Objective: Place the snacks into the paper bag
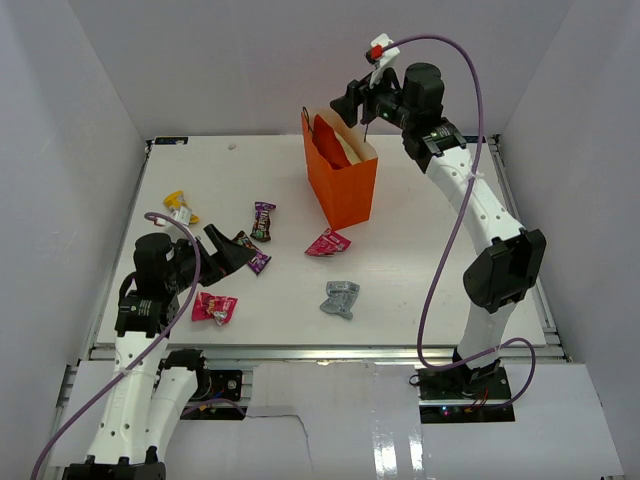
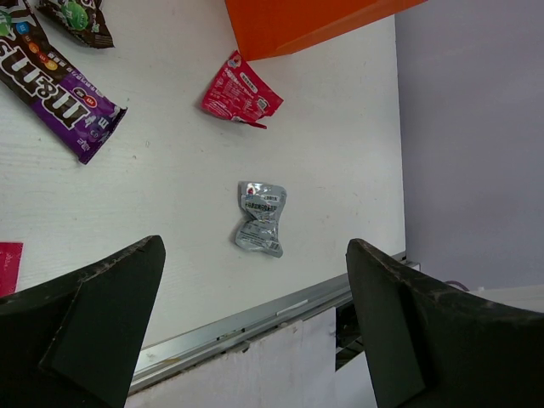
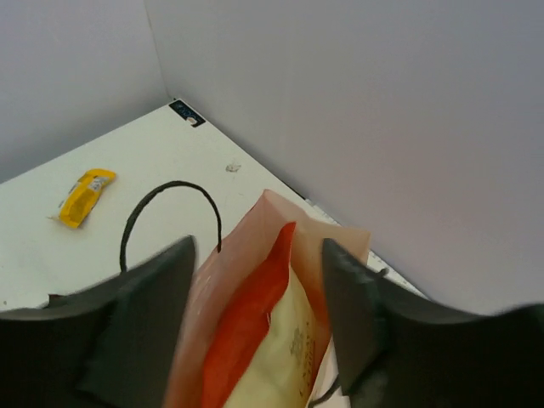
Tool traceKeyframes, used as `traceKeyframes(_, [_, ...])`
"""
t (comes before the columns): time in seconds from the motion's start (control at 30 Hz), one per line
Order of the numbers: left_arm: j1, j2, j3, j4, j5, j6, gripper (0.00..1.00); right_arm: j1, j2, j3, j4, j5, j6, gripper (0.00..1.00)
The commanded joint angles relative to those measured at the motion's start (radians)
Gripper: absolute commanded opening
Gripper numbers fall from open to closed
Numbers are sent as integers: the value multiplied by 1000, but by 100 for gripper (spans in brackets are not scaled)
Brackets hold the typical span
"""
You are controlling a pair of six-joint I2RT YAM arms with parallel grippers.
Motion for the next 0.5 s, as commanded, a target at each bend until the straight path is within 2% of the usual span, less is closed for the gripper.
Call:
traceKeyframes(0.0, [-2, -3, 13, -5, 9, -9, 98, -8, -35, 47, -6, -8, -55, 71])
traceKeyframes(0.07, [-2, 6, 14, -14, -3, -20, 98, -9, -50, 93, -45, -39, -74, 82])
traceKeyframes(0.2, [-2, 13, 17, -42, -55, -51, 98, -32, -130, 93, -149, -180, -129, 93])
traceKeyframes(0.27, [0, 21, 16, -67, -124, -77, 98, -40, -206, 56, -255, -243, -184, 95])
traceKeyframes(0.37, [-2, 53, 2, -119, -195, -144, 98, -41, -338, -123, -416, -329, -279, 96])
traceKeyframes(0.4, [-2, 67, -4, -128, -238, -178, 98, -43, -374, -269, -442, -352, -302, 96])
traceKeyframes(0.47, [-2, 121, -3, -143, -273, -203, 98, -44, -487, -423, -498, -355, -363, 97])
